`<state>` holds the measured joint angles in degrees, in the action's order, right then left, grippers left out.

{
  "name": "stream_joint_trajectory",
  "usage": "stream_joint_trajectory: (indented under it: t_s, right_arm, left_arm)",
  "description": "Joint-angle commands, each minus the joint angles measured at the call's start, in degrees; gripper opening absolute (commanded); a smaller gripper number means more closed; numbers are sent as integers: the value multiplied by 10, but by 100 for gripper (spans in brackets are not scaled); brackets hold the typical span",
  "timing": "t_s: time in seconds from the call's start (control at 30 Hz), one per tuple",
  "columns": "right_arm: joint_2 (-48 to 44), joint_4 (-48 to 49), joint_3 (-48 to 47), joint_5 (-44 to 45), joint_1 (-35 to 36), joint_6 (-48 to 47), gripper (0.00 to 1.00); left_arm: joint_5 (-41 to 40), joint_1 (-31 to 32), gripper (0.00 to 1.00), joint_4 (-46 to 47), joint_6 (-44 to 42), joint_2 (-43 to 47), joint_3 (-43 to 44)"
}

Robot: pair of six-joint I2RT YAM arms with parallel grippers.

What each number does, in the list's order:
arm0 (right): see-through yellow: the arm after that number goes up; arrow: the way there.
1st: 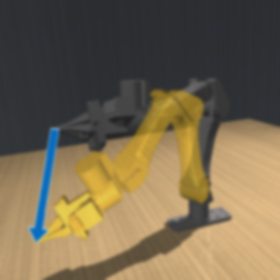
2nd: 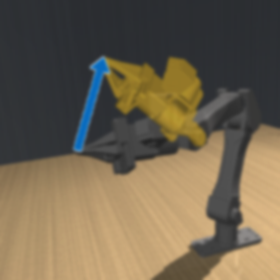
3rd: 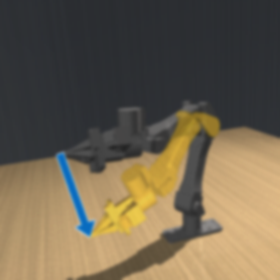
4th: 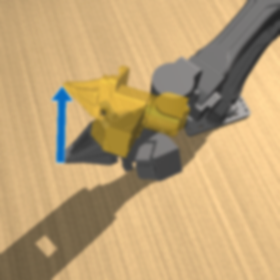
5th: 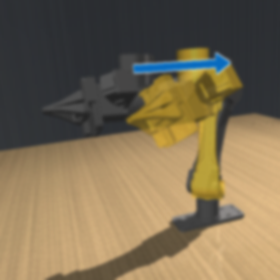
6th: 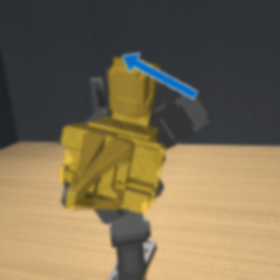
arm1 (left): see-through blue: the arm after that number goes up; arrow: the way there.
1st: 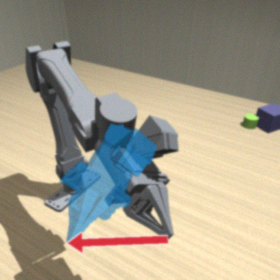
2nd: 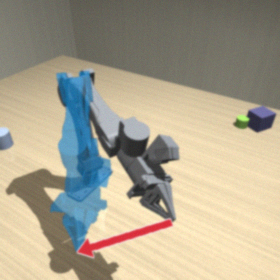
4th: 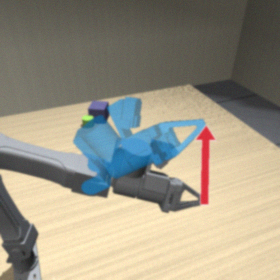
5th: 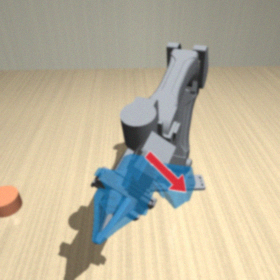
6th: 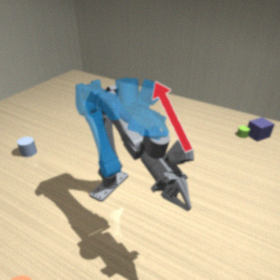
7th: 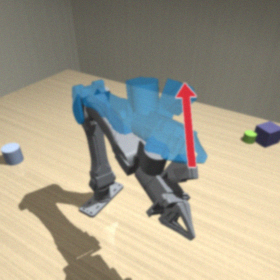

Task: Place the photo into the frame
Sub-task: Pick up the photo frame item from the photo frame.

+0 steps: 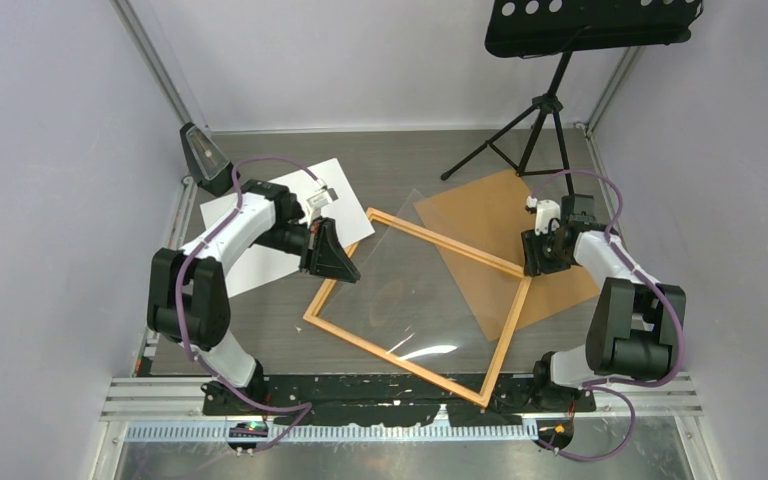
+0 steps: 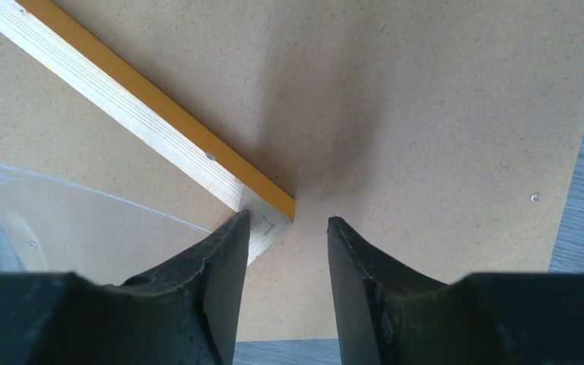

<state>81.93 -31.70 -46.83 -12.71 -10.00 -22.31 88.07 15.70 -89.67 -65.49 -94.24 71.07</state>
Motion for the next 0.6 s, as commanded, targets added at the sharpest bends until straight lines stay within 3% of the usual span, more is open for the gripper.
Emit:
stream_joint_trajectory:
  t_s: [0.0, 0.57]
  right_arm:
    - [-32, 11, -7, 11, -4, 5, 49]
    - [-57, 6, -36, 12, -4, 18, 51]
  left_arm:
    - [13, 2, 0, -89, -25, -5, -2]
    - [9, -3, 0, -89, -30, -8, -6]
